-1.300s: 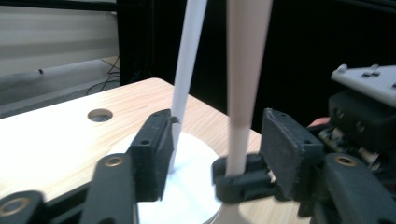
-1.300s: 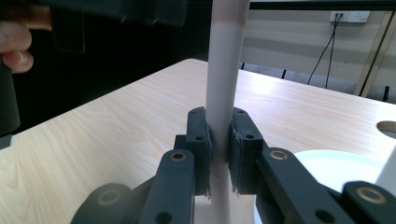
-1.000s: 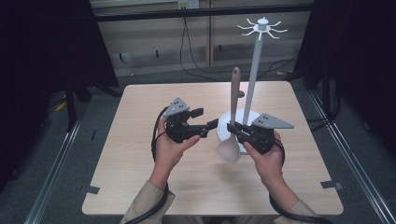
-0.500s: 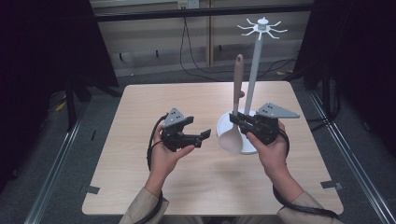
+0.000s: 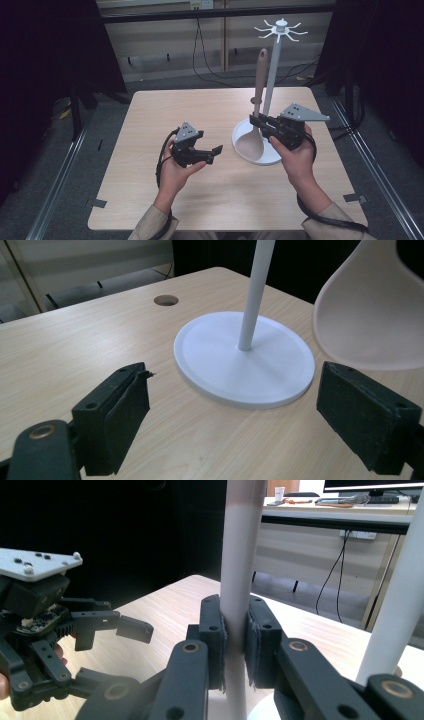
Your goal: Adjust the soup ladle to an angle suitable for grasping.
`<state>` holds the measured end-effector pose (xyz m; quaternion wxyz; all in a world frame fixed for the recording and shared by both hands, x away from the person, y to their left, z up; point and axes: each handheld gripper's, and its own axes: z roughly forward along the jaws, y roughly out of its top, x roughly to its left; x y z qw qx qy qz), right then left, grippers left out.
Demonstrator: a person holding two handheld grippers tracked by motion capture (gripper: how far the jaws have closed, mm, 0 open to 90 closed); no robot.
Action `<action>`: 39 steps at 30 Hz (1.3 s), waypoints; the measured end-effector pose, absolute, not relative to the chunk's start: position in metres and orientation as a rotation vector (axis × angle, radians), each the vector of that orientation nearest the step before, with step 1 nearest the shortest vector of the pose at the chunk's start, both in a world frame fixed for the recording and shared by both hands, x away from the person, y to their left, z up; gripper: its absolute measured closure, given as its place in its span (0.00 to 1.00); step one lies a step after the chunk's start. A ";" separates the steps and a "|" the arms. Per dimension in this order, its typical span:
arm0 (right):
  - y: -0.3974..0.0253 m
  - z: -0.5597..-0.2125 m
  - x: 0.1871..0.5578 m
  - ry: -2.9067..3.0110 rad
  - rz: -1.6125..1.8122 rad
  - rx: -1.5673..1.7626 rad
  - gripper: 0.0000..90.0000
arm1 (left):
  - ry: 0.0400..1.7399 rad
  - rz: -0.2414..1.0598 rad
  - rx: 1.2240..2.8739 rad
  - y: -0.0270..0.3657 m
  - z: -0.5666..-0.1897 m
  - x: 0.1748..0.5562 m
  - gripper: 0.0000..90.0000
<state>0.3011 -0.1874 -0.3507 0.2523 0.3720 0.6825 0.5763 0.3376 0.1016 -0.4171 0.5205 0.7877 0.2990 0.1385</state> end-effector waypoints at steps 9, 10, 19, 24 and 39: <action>-0.192 -0.347 0.302 1.856 1.591 1.026 0.89 | 0.740 0.343 1.928 0.102 -0.426 0.336 0.11; -0.193 -0.347 0.303 1.854 1.596 1.030 0.89 | 0.741 0.346 1.933 0.103 -0.426 0.336 0.11; -0.197 -0.341 0.306 1.855 1.591 1.021 0.89 | 0.742 0.352 1.944 0.102 -0.432 0.335 0.07; -0.201 -0.339 0.308 1.848 1.593 1.030 0.89 | 0.736 0.348 1.953 0.101 -0.432 0.335 0.07; -0.207 -0.337 0.311 1.834 1.603 1.040 0.89 | 0.734 0.353 1.959 0.101 -0.433 0.335 0.07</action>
